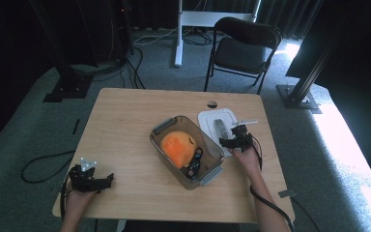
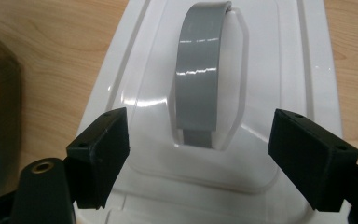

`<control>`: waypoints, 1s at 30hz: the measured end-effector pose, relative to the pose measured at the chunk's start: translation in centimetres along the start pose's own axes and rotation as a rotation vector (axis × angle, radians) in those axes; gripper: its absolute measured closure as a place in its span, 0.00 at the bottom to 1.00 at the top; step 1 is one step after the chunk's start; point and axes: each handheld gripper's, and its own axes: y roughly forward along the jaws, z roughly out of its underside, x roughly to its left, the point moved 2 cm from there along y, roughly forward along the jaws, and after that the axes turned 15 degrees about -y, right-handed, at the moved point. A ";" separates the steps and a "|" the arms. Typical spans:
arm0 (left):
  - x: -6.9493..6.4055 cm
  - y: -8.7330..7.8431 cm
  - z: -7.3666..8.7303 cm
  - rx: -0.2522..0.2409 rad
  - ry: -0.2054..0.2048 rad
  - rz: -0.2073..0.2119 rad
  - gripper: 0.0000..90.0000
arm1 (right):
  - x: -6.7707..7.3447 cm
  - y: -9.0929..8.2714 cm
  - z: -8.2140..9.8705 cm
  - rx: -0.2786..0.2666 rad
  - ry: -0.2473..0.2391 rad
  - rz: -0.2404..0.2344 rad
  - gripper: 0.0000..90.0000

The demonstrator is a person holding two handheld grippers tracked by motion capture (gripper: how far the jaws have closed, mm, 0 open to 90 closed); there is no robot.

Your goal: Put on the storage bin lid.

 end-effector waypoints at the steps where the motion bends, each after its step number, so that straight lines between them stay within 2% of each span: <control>1: 0.0 0.0 0.0 0.000 0.000 0.000 0.00 | -0.1 0.1 -0.1 0.000 -0.002 0.006 0.22; 10: 0.0 0.0 0.0 0.000 0.000 0.000 0.00 | -0.4 2.0 -0.2 0.039 0.026 0.015 0.24; 12: 0.0 0.0 0.0 0.000 0.000 0.000 0.00 | -0.3 2.4 -0.2 0.056 0.021 0.012 0.25; 14: 0.0 0.0 0.0 -0.001 -0.001 -0.001 0.00 | -0.2 2.5 -0.2 0.056 -0.007 0.035 0.30; 19: 0.0 0.0 0.0 -0.002 -0.003 -0.001 0.00 | -0.2 2.7 -0.2 0.055 -0.023 0.067 0.35; 22: 0.0 0.0 0.0 -0.002 -0.004 -0.002 0.00 | -0.2 2.6 -0.2 0.043 -0.016 0.077 0.41; 26: 0.0 0.0 0.0 -0.002 -0.004 -0.002 0.00 | -0.1 2.6 -0.2 0.035 -0.030 0.084 0.50; 27: 0.0 0.0 0.0 -0.002 -0.003 -0.002 0.00 | 0.0 2.6 -0.2 0.035 -0.033 0.082 0.54; 28: 0.0 0.0 0.0 -0.002 -0.003 -0.002 0.00 | -0.1 2.6 -0.3 0.030 -0.042 0.071 0.62; 30: 0.0 0.0 0.0 -0.002 -0.003 -0.001 0.00 | -0.1 2.7 -0.3 0.034 -0.026 0.033 0.70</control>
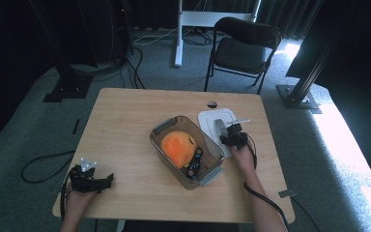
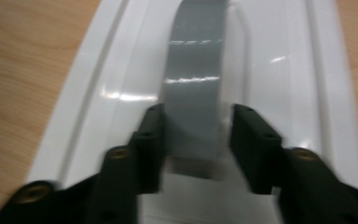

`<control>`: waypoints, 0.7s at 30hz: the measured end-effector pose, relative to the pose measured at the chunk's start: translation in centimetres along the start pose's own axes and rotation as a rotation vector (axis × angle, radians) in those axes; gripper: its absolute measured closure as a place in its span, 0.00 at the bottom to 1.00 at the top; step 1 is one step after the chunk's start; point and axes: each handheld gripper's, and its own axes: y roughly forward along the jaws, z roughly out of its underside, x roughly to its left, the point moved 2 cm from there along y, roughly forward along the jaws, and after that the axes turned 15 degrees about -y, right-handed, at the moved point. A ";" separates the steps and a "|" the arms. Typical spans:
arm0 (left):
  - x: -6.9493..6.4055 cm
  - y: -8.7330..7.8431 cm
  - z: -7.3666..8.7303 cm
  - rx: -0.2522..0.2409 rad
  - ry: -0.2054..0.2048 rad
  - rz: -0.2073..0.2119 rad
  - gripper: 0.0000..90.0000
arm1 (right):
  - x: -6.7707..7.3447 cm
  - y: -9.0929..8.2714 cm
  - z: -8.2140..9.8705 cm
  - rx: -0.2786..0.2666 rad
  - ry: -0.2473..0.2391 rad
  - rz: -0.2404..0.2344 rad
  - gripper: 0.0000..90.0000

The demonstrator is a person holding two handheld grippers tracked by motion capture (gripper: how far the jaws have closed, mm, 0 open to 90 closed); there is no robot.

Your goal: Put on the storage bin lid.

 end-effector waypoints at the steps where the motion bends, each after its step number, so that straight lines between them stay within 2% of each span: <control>1: 0.0 0.0 0.0 0.000 0.000 0.000 0.00 | 0.0 0.0 0.0 0.000 0.000 0.000 0.70; 3: 0.0 0.0 0.0 0.000 0.000 0.000 0.00 | 0.2 -0.1 -0.2 0.008 -0.021 0.009 0.74; 6: 0.0 0.0 0.0 0.000 0.000 -0.001 0.00 | 0.1 -0.3 -0.2 0.012 -0.015 0.004 0.75; 13: 0.0 0.0 0.0 0.000 -0.002 -0.001 0.00 | -0.7 -2.3 0.1 -0.033 0.026 -0.022 0.75; 21: 0.0 0.0 0.0 0.000 -0.002 -0.001 0.00 | -1.1 -4.9 0.2 -0.080 0.028 -0.038 0.75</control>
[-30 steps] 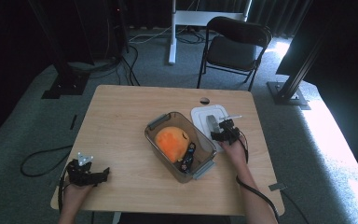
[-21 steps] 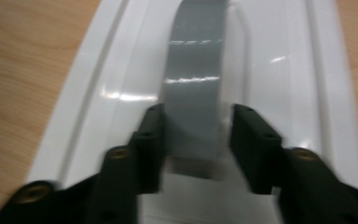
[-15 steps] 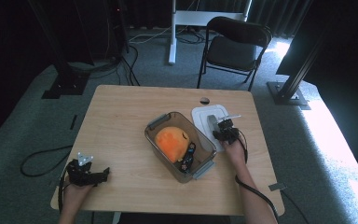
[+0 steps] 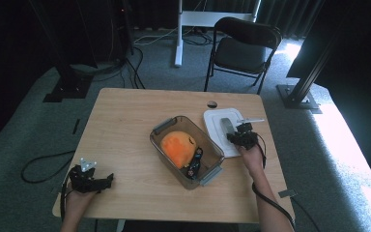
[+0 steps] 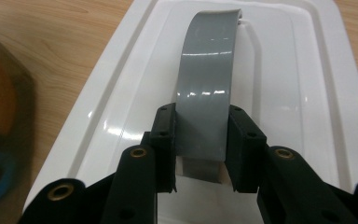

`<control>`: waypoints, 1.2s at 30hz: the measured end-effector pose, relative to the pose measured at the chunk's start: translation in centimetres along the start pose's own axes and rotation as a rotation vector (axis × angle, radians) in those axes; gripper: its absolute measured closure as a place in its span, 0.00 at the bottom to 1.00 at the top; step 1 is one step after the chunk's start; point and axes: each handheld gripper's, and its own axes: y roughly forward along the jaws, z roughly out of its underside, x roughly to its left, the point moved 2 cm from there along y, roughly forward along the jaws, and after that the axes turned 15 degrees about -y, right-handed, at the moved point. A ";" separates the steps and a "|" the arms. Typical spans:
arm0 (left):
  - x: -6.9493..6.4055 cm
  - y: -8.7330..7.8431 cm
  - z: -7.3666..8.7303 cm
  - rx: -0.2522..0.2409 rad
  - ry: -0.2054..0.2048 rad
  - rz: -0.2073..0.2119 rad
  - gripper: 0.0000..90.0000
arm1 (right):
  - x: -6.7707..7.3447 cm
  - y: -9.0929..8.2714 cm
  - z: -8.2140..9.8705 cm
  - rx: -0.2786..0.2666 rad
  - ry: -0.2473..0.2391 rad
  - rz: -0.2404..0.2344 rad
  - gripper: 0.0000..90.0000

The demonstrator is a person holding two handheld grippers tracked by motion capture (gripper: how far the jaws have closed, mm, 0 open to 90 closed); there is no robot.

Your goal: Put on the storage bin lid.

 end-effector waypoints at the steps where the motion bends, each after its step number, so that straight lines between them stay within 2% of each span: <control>1: 0.0 0.0 0.0 0.000 0.000 0.000 0.00 | 0.0 -0.3 0.0 -0.003 -0.006 0.000 0.75; 11: 0.0 0.0 0.0 0.000 0.000 0.001 0.00 | -0.4 -2.7 0.1 -0.031 -0.012 0.006 0.75; 15: 0.0 0.0 0.0 0.000 0.000 0.000 0.00 | -0.5 -4.6 -0.5 -0.060 -0.023 0.011 0.75; 18: 0.0 0.0 0.0 0.000 0.000 0.000 0.00 | -0.5 -5.3 -0.8 -0.076 -0.023 0.003 0.75; 25: 0.0 0.0 0.0 0.000 0.000 0.000 0.00 | 0.2 -7.2 -2.1 -0.121 -0.052 -0.002 0.75; 30: 0.0 0.0 0.0 0.000 0.000 0.000 0.00 | 0.8 -8.3 -3.0 -0.160 -0.058 -0.026 0.75; 36: 0.0 0.0 0.0 -0.001 -0.001 0.000 0.00 | 2.3 -9.5 -4.0 -0.190 -0.100 -0.044 0.75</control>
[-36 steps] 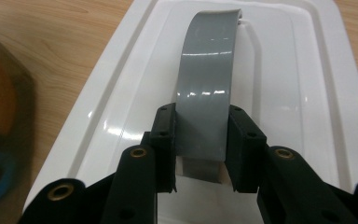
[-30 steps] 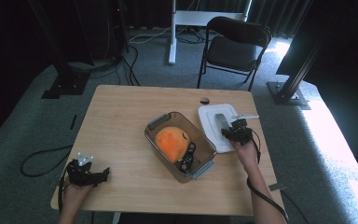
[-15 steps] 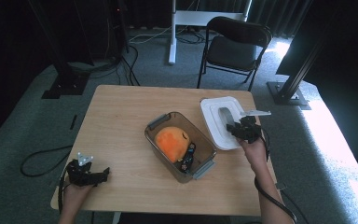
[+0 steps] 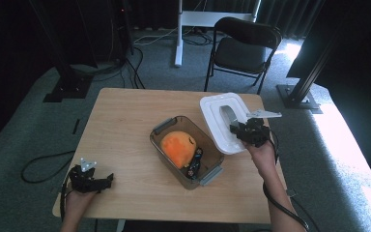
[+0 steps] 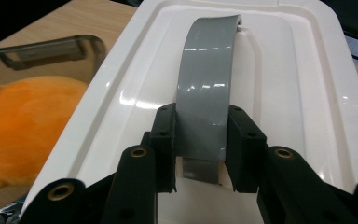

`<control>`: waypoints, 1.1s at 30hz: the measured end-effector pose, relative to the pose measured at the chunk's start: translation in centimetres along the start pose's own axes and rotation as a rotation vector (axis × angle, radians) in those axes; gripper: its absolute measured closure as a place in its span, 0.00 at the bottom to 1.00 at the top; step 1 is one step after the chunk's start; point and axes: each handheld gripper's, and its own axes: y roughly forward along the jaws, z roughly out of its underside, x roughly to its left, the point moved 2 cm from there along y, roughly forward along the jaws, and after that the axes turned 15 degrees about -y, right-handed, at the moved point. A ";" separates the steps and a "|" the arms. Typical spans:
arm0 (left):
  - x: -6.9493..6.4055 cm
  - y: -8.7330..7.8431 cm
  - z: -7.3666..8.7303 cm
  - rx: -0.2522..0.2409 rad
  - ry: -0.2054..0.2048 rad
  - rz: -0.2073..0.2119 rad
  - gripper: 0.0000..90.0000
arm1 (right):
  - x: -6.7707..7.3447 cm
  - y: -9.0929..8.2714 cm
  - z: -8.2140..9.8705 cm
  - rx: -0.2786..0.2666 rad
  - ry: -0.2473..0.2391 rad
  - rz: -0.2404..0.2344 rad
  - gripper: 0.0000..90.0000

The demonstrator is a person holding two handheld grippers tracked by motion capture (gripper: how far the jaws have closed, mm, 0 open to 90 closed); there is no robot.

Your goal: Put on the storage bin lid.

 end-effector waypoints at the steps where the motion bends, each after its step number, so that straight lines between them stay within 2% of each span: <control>1: 0.0 0.0 0.0 0.000 0.000 0.000 0.00 | 0.0 0.0 0.0 0.000 0.000 0.000 0.75; 4: 0.0 0.0 0.0 0.001 0.006 -0.002 0.00 | 0.8 -0.2 -0.4 -0.011 -0.013 -0.022 0.75; 9: 0.0 0.0 0.0 0.000 0.001 0.000 0.00 | 3.0 -0.2 -1.2 -0.025 -0.061 -0.068 0.75; 11: 0.0 0.0 0.0 0.000 0.002 0.000 0.00 | 3.0 -0.2 -1.2 -0.025 -0.061 -0.068 0.75; 12: 0.0 0.0 0.0 -0.001 0.001 0.000 0.00 | 4.2 0.3 -1.4 -0.021 -0.080 -0.094 0.75; 15: 0.0 0.0 0.0 0.000 0.001 -0.001 0.00 | 4.9 0.6 -1.5 -0.020 -0.087 -0.118 0.75; 17: 0.0 0.0 0.0 0.000 0.001 0.000 0.00 | 6.1 1.1 -1.5 -0.023 -0.094 -0.157 0.75; 20: 0.0 0.0 0.0 0.000 0.002 0.000 0.00 | 6.9 1.3 -1.6 -0.024 -0.110 -0.174 0.75; 21: 0.0 0.0 0.0 0.000 0.001 0.000 0.00 | 7.7 1.6 -1.7 -0.028 -0.124 -0.197 0.75; 27: 0.0 0.0 0.0 0.000 0.001 -0.001 0.00 | 9.4 1.9 -2.0 -0.037 -0.156 -0.258 0.75; 33: 0.0 0.0 0.0 0.000 0.002 0.000 0.00 | 10.2 2.1 -2.2 -0.038 -0.174 -0.298 0.75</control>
